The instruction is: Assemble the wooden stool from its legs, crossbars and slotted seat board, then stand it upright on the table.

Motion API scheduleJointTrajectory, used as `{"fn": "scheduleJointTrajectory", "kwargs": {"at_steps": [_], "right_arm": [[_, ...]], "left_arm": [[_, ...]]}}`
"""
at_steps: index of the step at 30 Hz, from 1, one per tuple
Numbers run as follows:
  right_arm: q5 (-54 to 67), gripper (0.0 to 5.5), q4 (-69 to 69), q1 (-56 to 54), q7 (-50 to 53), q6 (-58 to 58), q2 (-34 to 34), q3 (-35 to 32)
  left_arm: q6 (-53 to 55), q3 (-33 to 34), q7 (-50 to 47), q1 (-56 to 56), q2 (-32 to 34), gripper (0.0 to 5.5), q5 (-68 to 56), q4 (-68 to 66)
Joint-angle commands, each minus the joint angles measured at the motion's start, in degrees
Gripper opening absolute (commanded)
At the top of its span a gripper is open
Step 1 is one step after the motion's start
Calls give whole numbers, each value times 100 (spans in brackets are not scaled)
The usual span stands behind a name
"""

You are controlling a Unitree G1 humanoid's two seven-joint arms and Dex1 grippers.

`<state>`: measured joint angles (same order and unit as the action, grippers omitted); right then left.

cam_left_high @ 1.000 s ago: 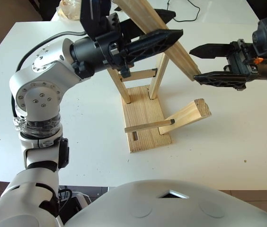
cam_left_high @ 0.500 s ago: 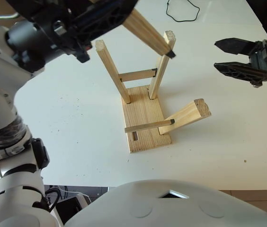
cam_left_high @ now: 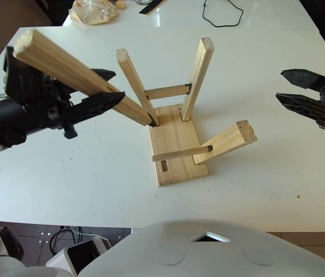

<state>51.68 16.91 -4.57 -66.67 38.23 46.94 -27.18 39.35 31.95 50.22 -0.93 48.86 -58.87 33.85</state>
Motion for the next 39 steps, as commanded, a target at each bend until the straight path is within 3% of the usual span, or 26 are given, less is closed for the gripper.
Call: {"fn": "scheduleJointTrajectory", "kwargs": {"at_steps": [1, 7, 18, 26, 33, 39], "right_arm": [[21, 327, 87, 19, 100, 4, 50, 73], [-112, 327, 26, 66, 70, -102, 52, 225], [-168, 327, 5, -31, 81, -201, 88, 492], [-256, 327, -80, -93, -18, -298, 149, 632], [-709, 327, -187, 92, -75, -587, 172, 801], [-847, 327, -201, 12, -39, -665, 112, 966]], "left_arm": [[-807, -277, 361, -719, -318, 205, 928, -97], [-1717, -720, 1269, -1872, -754, 205, 1495, -206], [-2875, -1575, 1580, -2223, -1300, 205, 2013, -56], [-2922, -1703, 1418, -2142, -1239, 205, 1924, 163], [-2351, -1266, 1234, -1845, -769, 205, 1020, 590], [-2421, -1737, 1156, -2199, -960, 205, 1271, 884]]}}
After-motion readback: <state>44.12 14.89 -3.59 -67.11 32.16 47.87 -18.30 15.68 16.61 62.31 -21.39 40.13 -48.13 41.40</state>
